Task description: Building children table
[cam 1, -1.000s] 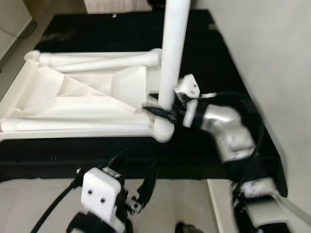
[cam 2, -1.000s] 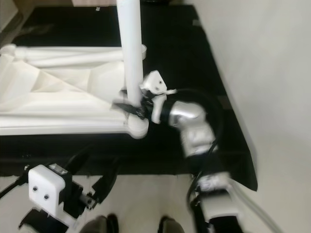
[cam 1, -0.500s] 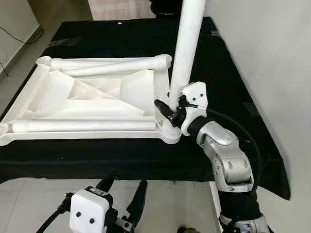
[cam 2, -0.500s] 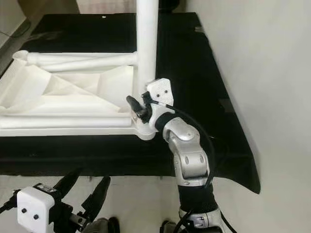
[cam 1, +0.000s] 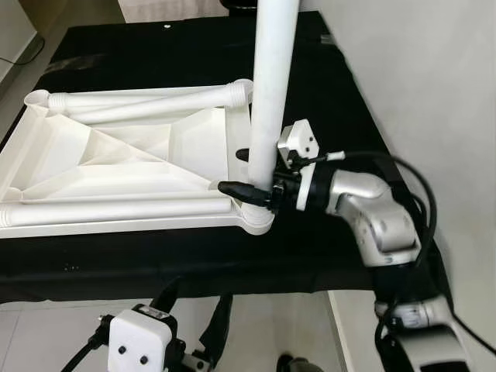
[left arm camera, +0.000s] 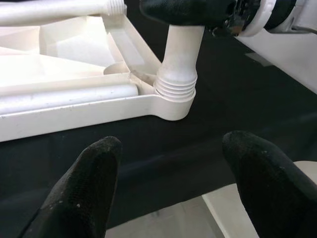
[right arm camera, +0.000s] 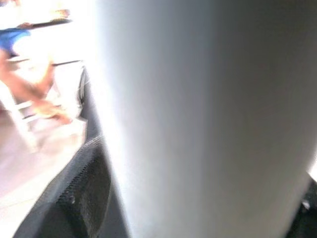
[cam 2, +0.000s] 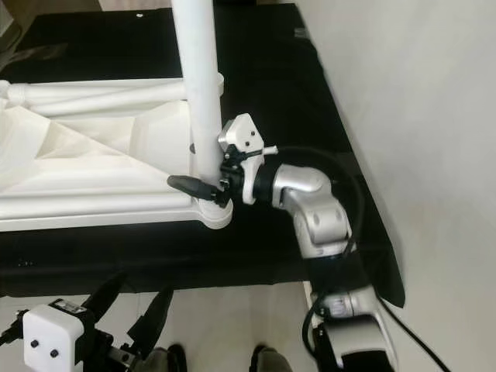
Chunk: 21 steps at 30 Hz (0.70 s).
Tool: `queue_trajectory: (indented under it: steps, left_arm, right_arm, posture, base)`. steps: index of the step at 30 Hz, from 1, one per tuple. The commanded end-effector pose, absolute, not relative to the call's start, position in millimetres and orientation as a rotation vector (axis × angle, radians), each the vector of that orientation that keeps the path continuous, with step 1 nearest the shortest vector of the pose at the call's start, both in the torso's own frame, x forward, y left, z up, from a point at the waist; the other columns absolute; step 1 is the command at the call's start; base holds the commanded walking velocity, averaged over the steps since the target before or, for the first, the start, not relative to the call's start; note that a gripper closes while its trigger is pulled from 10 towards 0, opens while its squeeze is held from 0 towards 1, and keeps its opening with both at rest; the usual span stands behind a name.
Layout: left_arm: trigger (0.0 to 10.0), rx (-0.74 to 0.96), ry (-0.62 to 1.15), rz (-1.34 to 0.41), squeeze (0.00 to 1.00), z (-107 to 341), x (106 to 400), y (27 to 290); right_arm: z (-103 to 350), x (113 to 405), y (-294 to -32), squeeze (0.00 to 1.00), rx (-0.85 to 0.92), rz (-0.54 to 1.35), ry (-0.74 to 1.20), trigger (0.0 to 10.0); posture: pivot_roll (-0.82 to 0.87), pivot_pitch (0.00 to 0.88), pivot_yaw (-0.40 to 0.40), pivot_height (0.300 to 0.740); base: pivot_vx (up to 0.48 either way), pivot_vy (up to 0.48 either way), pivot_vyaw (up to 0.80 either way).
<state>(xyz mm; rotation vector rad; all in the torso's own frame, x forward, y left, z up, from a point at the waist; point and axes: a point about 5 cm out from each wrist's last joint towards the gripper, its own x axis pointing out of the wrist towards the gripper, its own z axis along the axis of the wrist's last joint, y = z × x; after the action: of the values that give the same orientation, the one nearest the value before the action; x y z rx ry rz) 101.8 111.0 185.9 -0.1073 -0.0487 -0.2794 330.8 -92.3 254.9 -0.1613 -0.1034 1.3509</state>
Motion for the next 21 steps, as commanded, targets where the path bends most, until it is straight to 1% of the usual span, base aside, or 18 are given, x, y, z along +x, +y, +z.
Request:
queue_trajectory:
  steps: [1,3,5,6,8,11,13,18,19,20,21]
  left_arm:
    - [10.0,-0.09,-0.027,-0.282,0.0,183.0,98.4,111.1]
    - [10.0,-0.081,-0.023,-0.287,0.0,182.5,96.6,109.7]
    - [10.0,-0.083,-0.022,-0.287,0.0,182.5,96.1,109.4]
    - [10.0,-0.082,-0.022,-0.281,0.0,182.4,95.4,109.9]
    - [10.0,-0.081,-0.021,-0.277,0.0,182.3,94.8,110.3]
    - [10.0,-0.088,-0.022,-0.267,0.0,182.4,92.9,110.6]
    - [10.0,-0.091,-0.023,-0.268,0.0,182.6,92.8,110.3]
    - [10.0,-0.095,-0.024,-0.265,0.0,182.7,93.1,109.8]
    - [10.0,-0.095,-0.023,-0.262,0.0,182.7,93.3,109.6]
    - [10.0,-0.095,-0.023,-0.262,0.0,182.7,93.3,109.6]
    - [10.0,-0.096,-0.023,-0.26,0.0,182.7,93.4,109.5]
  right_arm:
    - [256.1,329.0,-85.8,0.0,-0.147,1.468,-0.114,10.0]
    - [259.8,335.0,-83.8,0.0,-0.14,1.546,-0.102,10.0]
    - [260.5,336.3,-83.7,0.0,-0.139,1.57,-0.102,10.0]
    - [261.0,336.6,-83.3,0.0,-0.128,1.591,-0.099,0.0]
    - [261.4,336.8,-83.0,0.0,-0.12,1.607,-0.097,0.0]
    - [260.8,341.3,-84.5,0.0,-0.134,1.692,-0.1,0.0]
    - [260.6,341.9,-85.0,0.0,-0.134,1.695,-0.102,0.0]
    - [256.7,341.2,-91.2,0.0,-0.129,1.631,-0.118,0.0]
    - [252.9,342.0,-96.7,0.0,-0.118,1.531,-0.127,0.0]
    - [252.9,342.0,-96.7,0.0,-0.118,1.531,-0.127,0.0]
    - [250.6,342.2,-99.6,0.0,-0.115,1.473,-0.131,0.0]
  posture:
    - [0.13,0.235,-0.005,0.74]
    - [0.14,0.238,-0.003,0.74]
    - [0.14,0.238,-0.003,0.74]
    - [0.15,0.241,-0.003,0.74]
    - [0.15,0.242,-0.003,0.74]
    - [0.15,0.242,-0.005,0.74]
    - [0.15,0.242,-0.006,0.74]
    - [0.14,0.24,-0.006,0.74]
    - [0.13,0.239,-0.008,0.74]
    - [0.13,0.239,-0.008,0.74]
    - [0.13,0.239,-0.008,0.74]
  base:
    - [0.0,0.0,0.0]
    - [0.0,0.0,0.0]
    - [0.0,0.0,0.0]
    - [0.0,0.0,0.0]
    - [0.0,0.0,0.0]
    - [0.0,0.0,0.0]
    - [0.0,0.0,0.0]
    - [0.0,0.0,0.0]
    - [0.0,0.0,0.0]
    - [0.0,0.0,0.0]
    - [0.0,0.0,0.0]
